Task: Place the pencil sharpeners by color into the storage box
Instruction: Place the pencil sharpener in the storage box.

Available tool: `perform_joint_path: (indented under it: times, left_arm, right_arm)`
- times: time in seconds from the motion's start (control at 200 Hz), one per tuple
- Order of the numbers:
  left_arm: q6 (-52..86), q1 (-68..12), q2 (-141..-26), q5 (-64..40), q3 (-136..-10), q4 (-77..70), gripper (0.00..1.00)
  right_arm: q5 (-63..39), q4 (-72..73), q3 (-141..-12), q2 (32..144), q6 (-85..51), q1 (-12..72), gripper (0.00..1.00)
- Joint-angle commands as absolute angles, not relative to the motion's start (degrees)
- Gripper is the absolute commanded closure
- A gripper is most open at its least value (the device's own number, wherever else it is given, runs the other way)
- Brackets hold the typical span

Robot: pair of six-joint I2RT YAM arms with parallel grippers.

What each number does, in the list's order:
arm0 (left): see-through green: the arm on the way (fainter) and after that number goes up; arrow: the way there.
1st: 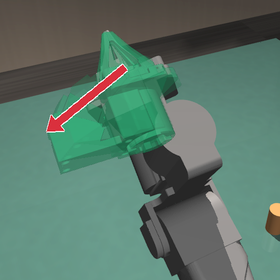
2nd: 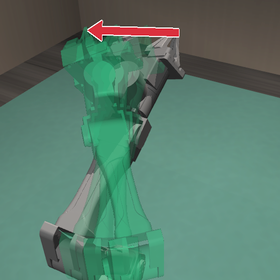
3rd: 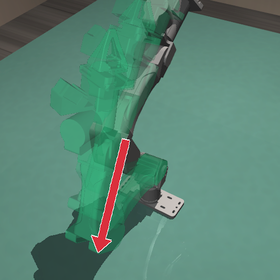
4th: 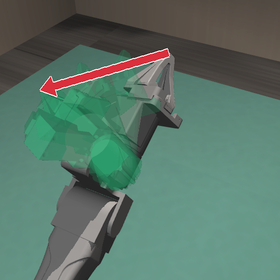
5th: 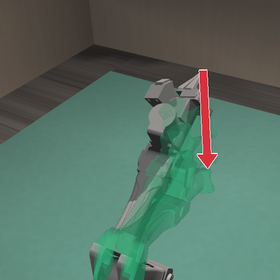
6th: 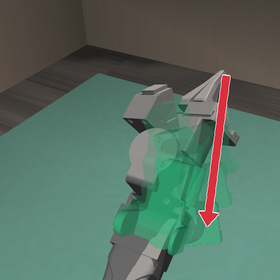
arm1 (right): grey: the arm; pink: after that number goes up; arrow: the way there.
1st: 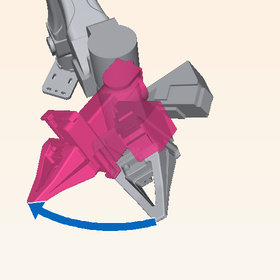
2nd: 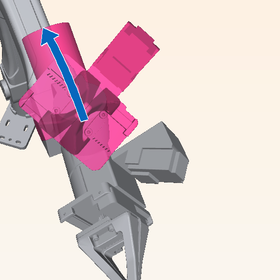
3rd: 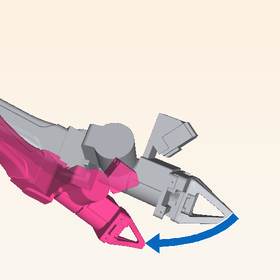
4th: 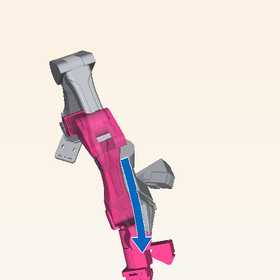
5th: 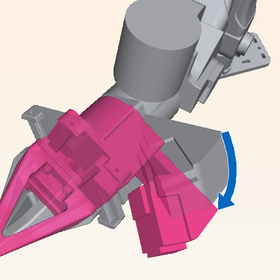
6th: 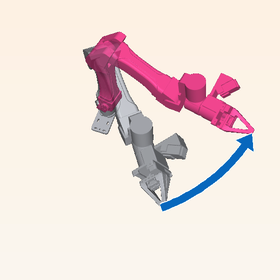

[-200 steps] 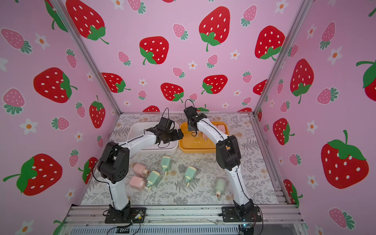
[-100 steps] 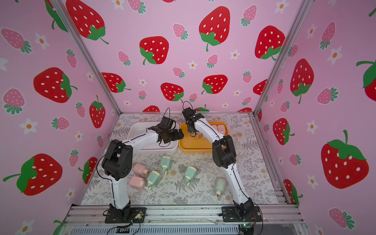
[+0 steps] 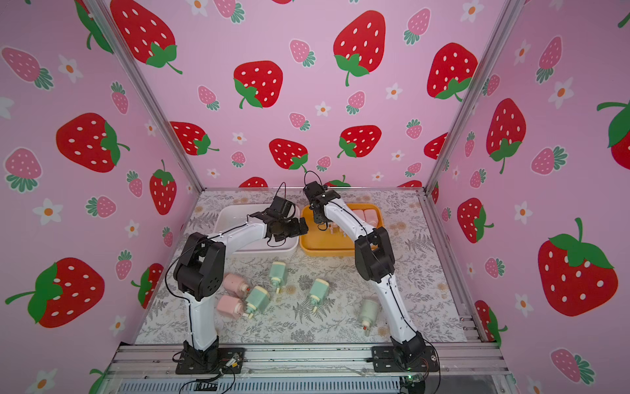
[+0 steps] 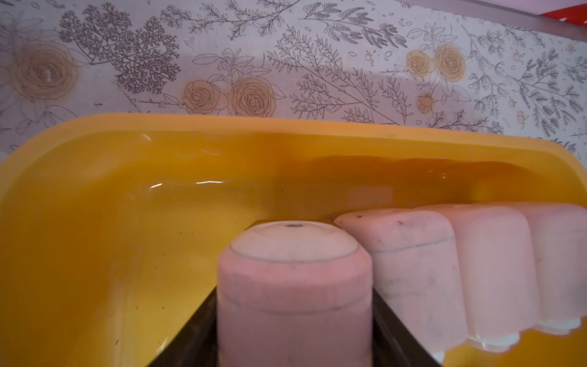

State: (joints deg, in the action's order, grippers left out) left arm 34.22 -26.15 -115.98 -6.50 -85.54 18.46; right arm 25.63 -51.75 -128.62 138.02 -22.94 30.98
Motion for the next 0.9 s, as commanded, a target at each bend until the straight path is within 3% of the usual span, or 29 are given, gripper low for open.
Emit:
perform_joint_path:
  times: [0.0,0.425,0.485,0.895]
  left_arm:
    - [33.3,-26.2,-116.4,-6.2,-86.3,19.9,0.00]
    - [33.3,-26.2,-116.5,-5.5,-86.8,20.9,0.01]
    - [33.3,-26.2,-116.5,-5.5,-86.8,21.0,0.00]
    - [33.3,-26.2,-116.7,-5.7,-86.9,21.1,0.00]
  right_arm:
    - [28.7,-52.3,-127.4,138.1,-24.2,31.3,0.58]
    - [28.5,-51.5,-127.2,136.7,-23.6,31.5,0.49]
    - [28.5,-51.4,-127.1,136.6,-23.5,31.6,0.42]
    - [30.0,-51.0,-126.1,136.5,-23.2,31.5,0.36]
